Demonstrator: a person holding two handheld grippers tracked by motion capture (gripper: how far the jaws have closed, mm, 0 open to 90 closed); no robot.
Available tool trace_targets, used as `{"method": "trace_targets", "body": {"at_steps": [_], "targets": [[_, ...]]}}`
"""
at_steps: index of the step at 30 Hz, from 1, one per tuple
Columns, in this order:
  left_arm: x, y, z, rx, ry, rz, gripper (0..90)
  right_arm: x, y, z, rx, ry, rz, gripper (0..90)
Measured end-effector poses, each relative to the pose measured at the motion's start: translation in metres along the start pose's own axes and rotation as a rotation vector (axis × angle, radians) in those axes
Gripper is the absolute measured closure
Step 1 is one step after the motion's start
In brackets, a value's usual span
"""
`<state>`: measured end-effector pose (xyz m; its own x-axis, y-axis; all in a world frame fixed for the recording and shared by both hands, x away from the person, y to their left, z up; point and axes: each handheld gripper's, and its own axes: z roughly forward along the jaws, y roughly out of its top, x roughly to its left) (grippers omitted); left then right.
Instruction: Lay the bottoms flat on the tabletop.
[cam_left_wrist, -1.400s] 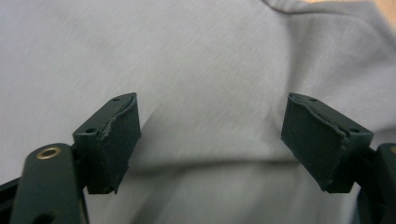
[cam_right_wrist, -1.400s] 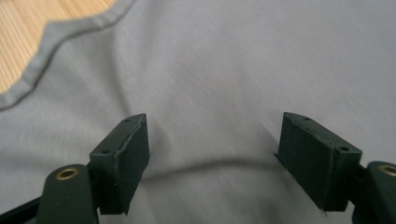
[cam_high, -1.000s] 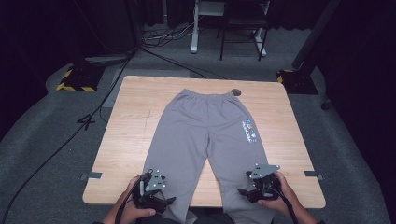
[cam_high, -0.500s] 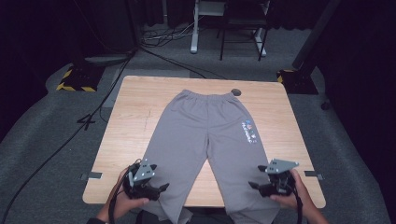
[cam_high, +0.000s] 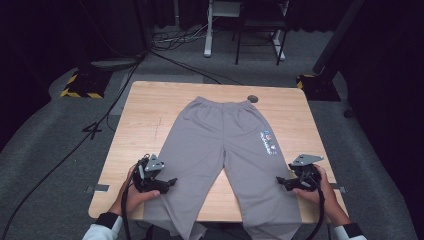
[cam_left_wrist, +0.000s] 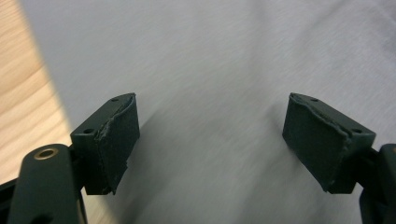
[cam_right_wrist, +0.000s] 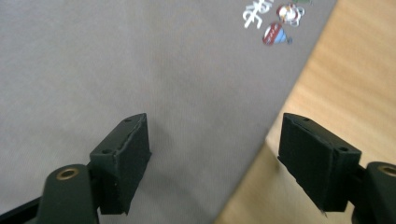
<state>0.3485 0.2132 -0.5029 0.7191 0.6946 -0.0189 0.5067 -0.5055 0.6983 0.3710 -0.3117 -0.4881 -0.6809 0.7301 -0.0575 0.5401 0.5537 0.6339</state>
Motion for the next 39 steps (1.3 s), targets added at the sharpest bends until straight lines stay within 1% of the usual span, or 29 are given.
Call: {"method": "trace_targets", "body": {"at_steps": [2, 4, 6, 7, 8, 9, 10, 11, 12, 13, 15, 16, 17, 18, 20, 21, 22, 23, 24, 26, 27, 28, 29, 31, 34, 39], "targets": [[0.001, -0.007, -0.006, 0.001, 0.005, -0.004, 19.0, -0.003, -0.006, -0.005, 0.011, 0.011, 0.019, 24.5], [0.002, -0.012, -0.012, 0.001, 0.009, -0.013, 19.0, -0.005, -0.013, -0.011, 0.011, 0.008, 0.007, 24.0], [0.003, -0.015, -0.015, 0.001, 0.014, -0.018, 18.9, -0.009, -0.017, -0.015, 0.03, 0.005, 0.018, 19.7], [0.002, -0.015, -0.017, 0.008, 0.024, -0.013, 18.8, -0.011, -0.018, -0.016, 0.041, -0.001, 0.022, 19.5], [0.001, -0.013, -0.018, 0.007, 0.039, -0.006, 18.0, -0.013, -0.018, -0.017, 0.042, -0.02, 0.025, 21.4], [0.001, -0.01, -0.021, -0.011, 0.054, -0.011, 17.3, -0.013, -0.017, -0.018, 0.037, -0.036, 0.024, 23.7], [0.002, -0.007, -0.022, -0.023, 0.048, -0.011, 17.2, -0.015, -0.015, -0.019, 0.006, -0.057, 0.033, 25.9], [0.003, -0.004, -0.025, -0.032, 0.056, -0.023, 17.0, -0.017, -0.014, -0.02, -0.02, -0.058, 0.05, 26.5], [0.007, -0.002, -0.028, -0.04, 0.088, -0.033, 16.9, -0.021, -0.011, -0.021, -0.052, -0.055, 0.079, 26.8], [0.01, -0.003, -0.03, -0.045, 0.098, -0.036, 16.9, -0.025, -0.008, -0.022, -0.072, -0.074, 0.104, 25.9], [0.017, -0.007, -0.031, -0.04, 0.111, -0.059, 16.5, -0.03, -0.005, -0.021, -0.077, -0.129, 0.098, 25.7], [0.019, -0.01, -0.032, -0.032, 0.127, -0.075, 16.8, -0.033, -0.005, -0.02, -0.078, -0.135, 0.104, 25.5], [0.022, -0.014, -0.033, -0.034, 0.133, -0.084, 17.2, -0.037, -0.007, -0.019, -0.077, -0.134, 0.126, 24.4], [0.025, -0.016, -0.035, -0.027, 0.134, -0.083, 16.7, -0.041, -0.011, -0.016, -0.07, -0.134, 0.152, 23.9], [0.027, -0.02, -0.037, -0.017, 0.137, -0.092, 16.2, -0.046, -0.019, -0.014, -0.047, -0.138, 0.171, 23.2], [0.028, -0.021, -0.038, -0.02, 0.137, -0.098, 16.0, -0.047, -0.023, -0.013, -0.046, -0.147, 0.179, 23.3], [0.029, -0.024, -0.038, -0.022, 0.132, -0.116, 15.9, -0.048, -0.025, -0.014, -0.049, -0.137, 0.187, 23.1], [0.03, -0.027, -0.038, -0.012, 0.129, -0.125, 15.9, -0.049, -0.028, -0.014, -0.055, -0.13, 0.196, 22.6], [0.03, -0.028, -0.038, -0.008, 0.128, -0.122, 16.0, -0.049, -0.032, -0.014, -0.055, -0.132, 0.2, 20.9], [0.029, -0.034, -0.038, 0.019, 0.125, -0.121, 16.0, -0.049, -0.036, -0.015, -0.072, -0.133, 0.202, 20.4], [0.029, -0.036, -0.038, 0.023, 0.115, -0.122, 16.0, -0.051, -0.038, -0.015, -0.081, -0.131, 0.219, 20.3], [0.029, -0.038, -0.039, 0.016, 0.111, -0.131, 16.0, -0.052, -0.04, -0.015, -0.095, -0.139, 0.228, 19.9], [0.028, -0.04, -0.04, 0.01, 0.111, -0.135, 15.5, -0.052, -0.042, -0.015, -0.107, -0.141, 0.232, 19.8], [0.028, -0.042, -0.041, 0.007, 0.116, -0.131, 15.5, -0.05, -0.044, -0.015, -0.12, -0.148, 0.232, 19.8], [0.026, -0.041, -0.04, 0.004, 0.124, -0.136, 16.1, -0.05, -0.044, -0.014, -0.128, -0.154, 0.233, 19.3], [0.029, -0.041, -0.04, 0.005, 0.117, -0.134, 15.9, -0.049, -0.044, -0.013, -0.136, -0.163, 0.241, 19.3]]}}
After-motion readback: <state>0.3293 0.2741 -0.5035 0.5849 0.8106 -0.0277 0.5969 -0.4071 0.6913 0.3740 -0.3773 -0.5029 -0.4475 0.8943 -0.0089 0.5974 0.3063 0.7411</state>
